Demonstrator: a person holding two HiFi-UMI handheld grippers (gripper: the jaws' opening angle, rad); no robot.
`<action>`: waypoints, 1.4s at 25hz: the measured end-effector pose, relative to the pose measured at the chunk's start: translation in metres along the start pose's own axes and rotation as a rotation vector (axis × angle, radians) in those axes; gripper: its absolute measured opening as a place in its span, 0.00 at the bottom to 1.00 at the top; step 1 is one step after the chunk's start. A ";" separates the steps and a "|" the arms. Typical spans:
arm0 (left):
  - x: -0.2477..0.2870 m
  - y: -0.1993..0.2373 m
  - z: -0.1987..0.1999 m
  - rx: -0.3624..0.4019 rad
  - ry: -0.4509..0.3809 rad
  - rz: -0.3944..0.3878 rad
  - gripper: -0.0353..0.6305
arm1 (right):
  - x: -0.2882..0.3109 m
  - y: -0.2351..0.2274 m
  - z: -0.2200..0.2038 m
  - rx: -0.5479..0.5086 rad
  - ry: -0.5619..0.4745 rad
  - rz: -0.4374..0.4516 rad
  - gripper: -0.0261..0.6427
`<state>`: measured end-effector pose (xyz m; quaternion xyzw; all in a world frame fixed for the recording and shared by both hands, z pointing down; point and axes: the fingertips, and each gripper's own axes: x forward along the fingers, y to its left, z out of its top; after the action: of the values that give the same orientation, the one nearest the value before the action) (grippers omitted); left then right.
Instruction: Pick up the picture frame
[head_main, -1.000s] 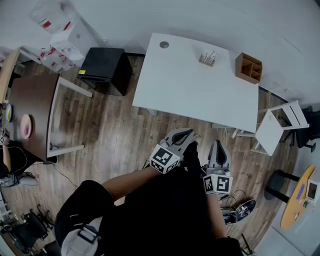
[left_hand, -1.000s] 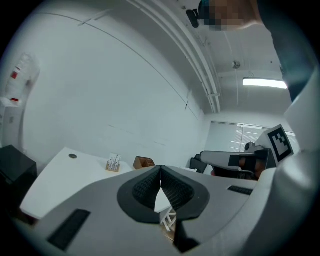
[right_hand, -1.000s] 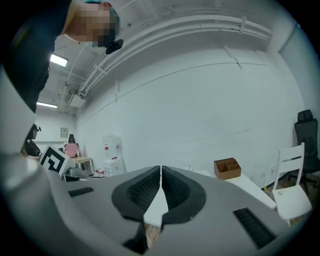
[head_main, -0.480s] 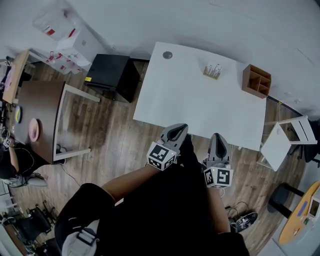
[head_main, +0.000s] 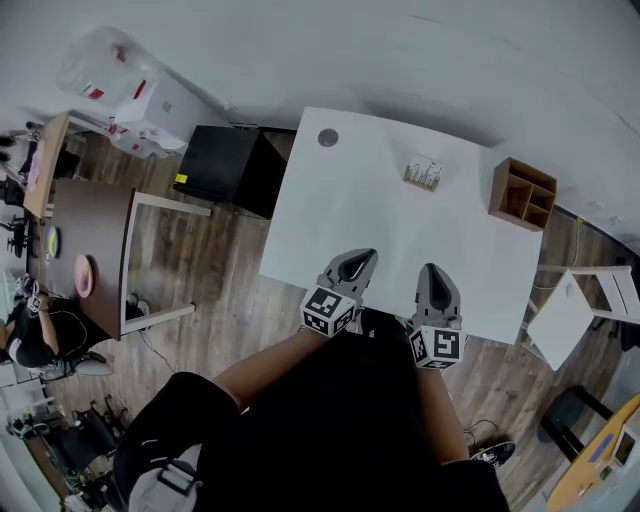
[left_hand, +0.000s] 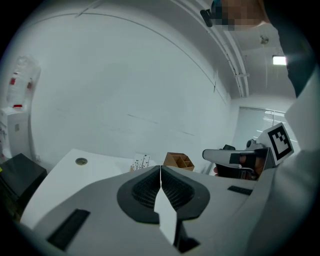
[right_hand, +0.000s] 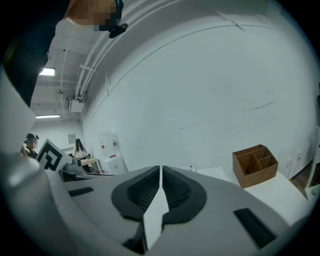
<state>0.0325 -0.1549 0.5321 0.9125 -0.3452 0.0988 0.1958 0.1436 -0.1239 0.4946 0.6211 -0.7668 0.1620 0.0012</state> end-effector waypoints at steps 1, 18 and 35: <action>0.011 0.005 0.000 0.007 0.006 0.003 0.08 | 0.011 -0.008 -0.002 -0.003 0.012 0.005 0.09; 0.160 0.098 -0.030 -0.029 0.131 0.098 0.21 | 0.155 -0.118 -0.064 -0.020 0.207 0.009 0.15; 0.253 0.150 -0.073 -0.032 0.239 0.101 0.24 | 0.239 -0.166 -0.141 -0.054 0.340 -0.010 0.22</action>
<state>0.1161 -0.3761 0.7213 0.8725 -0.3663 0.2113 0.2448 0.2191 -0.3453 0.7173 0.5883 -0.7565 0.2439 0.1484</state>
